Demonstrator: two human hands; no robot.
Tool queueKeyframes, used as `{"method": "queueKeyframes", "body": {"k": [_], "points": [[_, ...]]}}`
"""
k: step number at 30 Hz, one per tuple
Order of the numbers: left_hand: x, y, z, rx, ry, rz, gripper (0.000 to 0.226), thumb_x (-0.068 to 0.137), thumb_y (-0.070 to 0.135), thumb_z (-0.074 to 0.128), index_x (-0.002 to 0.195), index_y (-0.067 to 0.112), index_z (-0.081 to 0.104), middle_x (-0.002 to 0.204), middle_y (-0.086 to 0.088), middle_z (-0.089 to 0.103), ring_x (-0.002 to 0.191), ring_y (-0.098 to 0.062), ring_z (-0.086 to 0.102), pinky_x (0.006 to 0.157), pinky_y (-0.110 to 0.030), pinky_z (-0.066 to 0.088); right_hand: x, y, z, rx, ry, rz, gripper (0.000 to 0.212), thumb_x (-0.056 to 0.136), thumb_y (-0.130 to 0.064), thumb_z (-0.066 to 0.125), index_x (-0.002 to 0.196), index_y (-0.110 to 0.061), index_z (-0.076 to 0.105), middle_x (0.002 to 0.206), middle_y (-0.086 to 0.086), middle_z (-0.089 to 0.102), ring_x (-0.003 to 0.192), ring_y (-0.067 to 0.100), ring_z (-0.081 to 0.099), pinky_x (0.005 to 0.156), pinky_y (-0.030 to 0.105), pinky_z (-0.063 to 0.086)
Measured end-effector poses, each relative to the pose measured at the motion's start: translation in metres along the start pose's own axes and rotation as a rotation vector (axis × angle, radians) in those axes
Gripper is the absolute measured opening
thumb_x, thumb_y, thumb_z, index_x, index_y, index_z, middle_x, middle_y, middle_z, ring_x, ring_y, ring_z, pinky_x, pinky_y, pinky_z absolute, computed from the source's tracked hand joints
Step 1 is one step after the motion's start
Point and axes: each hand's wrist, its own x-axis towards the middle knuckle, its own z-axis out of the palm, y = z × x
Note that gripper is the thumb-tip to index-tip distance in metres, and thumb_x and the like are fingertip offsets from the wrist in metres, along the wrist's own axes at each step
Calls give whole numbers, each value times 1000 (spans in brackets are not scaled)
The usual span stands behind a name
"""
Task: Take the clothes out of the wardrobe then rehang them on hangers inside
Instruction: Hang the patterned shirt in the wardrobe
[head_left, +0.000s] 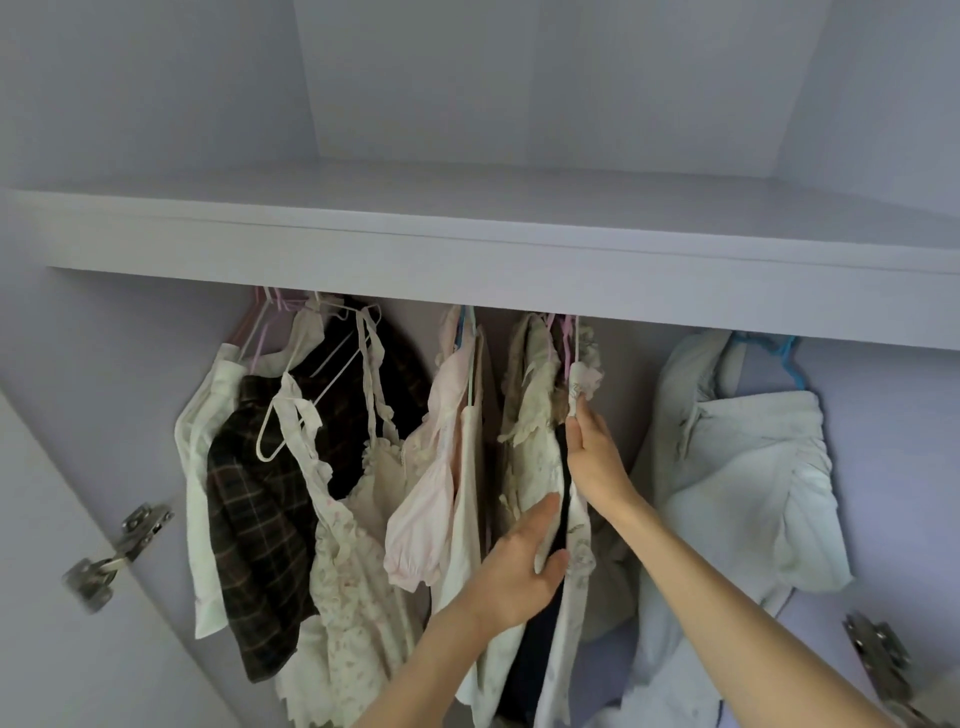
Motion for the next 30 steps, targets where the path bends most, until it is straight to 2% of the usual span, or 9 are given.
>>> {"method": "queueKeyframes", "body": {"k": [5, 7, 10, 15, 19, 22, 25, 28, 30], "points": [[-17, 0, 0, 240, 5, 106, 61, 98, 19, 43, 148, 16, 9, 154, 7, 12, 131, 9, 3, 98, 5, -1, -42, 13, 4, -46, -30, -108, 52, 102, -24, 29, 149, -19, 9, 155, 0, 18, 141, 14, 20, 106, 17, 15], [-31, -4, 1, 356, 52, 117, 61, 98, 19, 43, 148, 18, 10, 155, 4, 13, 137, 3, 3, 104, 0, 2, -61, 17, 8, -112, 5, -163, 52, 101, -23, 31, 149, -16, 11, 155, 1, 18, 141, 14, 20, 107, 18, 17], [-56, -21, 1, 587, 145, 25, 61, 98, 25, 41, 148, 24, 6, 156, 1, 8, 144, -12, 3, 116, -25, 9, -89, 19, 16, -194, 59, -245, 54, 99, -23, 37, 148, -11, 17, 155, 4, 17, 142, 12, 15, 110, 19, 15], [-124, -34, 8, 730, 346, -153, 58, 98, 31, 39, 148, 26, 10, 156, 3, 5, 144, -18, -4, 116, -32, -3, -132, 27, 34, -512, 72, -451, 45, 95, -26, 43, 136, -6, 44, 146, 18, 36, 135, 30, 35, 108, 43, 28], [-205, -51, 16, 750, 402, -268, 59, 90, 25, 57, 143, 22, 33, 152, -3, 22, 142, -30, 13, 113, -41, 15, -180, 28, 64, -603, -101, -589, 47, 88, -28, 56, 131, -8, 50, 138, 15, 47, 128, 31, 45, 100, 54, 36], [-281, -64, 22, 812, 428, -453, 62, 80, 27, 69, 136, 20, 43, 142, -12, 43, 131, -38, 37, 100, -47, 36, -221, 23, 98, -627, -334, -640, 53, 89, -39, 35, 132, -12, 50, 138, 13, 48, 126, 29, 48, 100, 52, 36], [-358, -61, 21, 843, 510, -632, 61, 80, 29, 69, 135, 18, 46, 139, -14, 46, 129, -39, 40, 99, -45, 33, -264, 6, 132, -623, -517, -734, 59, 86, -43, 29, 133, -12, 50, 137, 12, 49, 125, 28, 49, 101, 46, 31], [-434, -50, 26, 799, 659, -817, 54, 84, 31, 58, 135, 15, 47, 138, -15, 46, 129, -41, 39, 101, -46, 31, -311, -18, 162, -565, -725, -864, 75, 83, -52, 8, 147, -17, 24, 154, 9, 21, 142, 26, 20, 111, 41, 5], [-485, -41, 39, 737, 802, -919, 52, 86, 35, 47, 133, 13, 48, 136, -16, 48, 129, -40, 40, 101, -46, 34, -349, -36, 181, -535, -791, -978, 74, 84, -51, 10, 147, -16, 25, 153, 8, 24, 141, 25, 22, 111, 42, 5]]}}
